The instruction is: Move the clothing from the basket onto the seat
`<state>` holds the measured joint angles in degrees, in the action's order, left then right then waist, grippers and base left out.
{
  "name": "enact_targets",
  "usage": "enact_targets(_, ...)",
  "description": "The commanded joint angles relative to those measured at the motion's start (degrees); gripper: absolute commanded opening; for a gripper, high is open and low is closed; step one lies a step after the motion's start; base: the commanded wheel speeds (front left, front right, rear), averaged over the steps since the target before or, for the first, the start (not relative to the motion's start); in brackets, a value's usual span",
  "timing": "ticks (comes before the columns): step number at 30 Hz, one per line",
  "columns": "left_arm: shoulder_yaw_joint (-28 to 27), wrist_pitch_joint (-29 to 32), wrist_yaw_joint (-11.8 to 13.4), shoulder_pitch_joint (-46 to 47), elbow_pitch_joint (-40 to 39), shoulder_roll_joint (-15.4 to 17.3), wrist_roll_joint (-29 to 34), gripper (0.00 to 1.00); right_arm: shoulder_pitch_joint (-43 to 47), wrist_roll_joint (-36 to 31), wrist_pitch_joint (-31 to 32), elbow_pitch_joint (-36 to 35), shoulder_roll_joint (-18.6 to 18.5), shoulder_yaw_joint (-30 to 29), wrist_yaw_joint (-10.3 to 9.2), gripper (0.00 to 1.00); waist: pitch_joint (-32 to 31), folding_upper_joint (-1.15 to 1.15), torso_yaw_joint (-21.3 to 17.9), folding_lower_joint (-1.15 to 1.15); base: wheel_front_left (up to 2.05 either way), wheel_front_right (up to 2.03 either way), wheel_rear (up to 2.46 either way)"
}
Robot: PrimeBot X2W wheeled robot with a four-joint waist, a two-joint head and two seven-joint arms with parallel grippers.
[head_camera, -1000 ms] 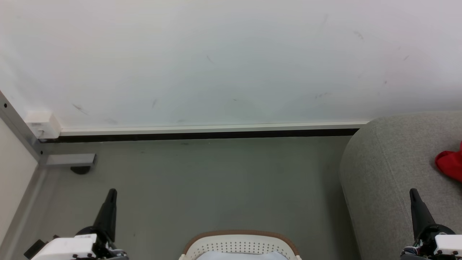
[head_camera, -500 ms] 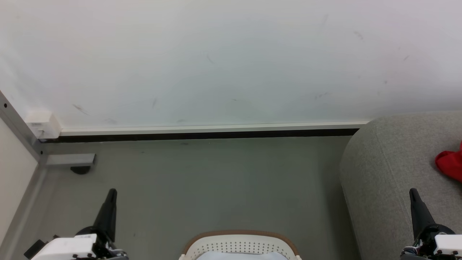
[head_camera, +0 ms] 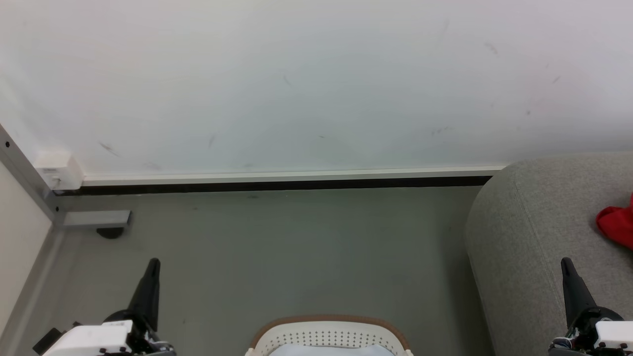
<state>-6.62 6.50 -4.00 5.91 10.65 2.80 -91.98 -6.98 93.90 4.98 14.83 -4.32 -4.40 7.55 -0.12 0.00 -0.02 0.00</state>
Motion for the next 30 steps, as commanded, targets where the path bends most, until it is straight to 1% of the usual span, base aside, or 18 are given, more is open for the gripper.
enact_targets(1,-0.16,0.24,-0.25,0.52,-0.19,0.12,-0.69,0.0,-0.39,0.81,-0.15,-0.25,-0.59,0.0,-0.12,0.0,0.0,0.0,0.0,0.0,0.0,0.0,0.0)
enact_targets(30,-0.15,0.23,-0.25,0.51,-0.18,0.12,-0.7,0.0,-0.29,1.17,-0.73,-0.31,-0.97,0.74,-0.12,0.0,0.0,0.0,0.0,0.0,0.0,0.0,0.0)
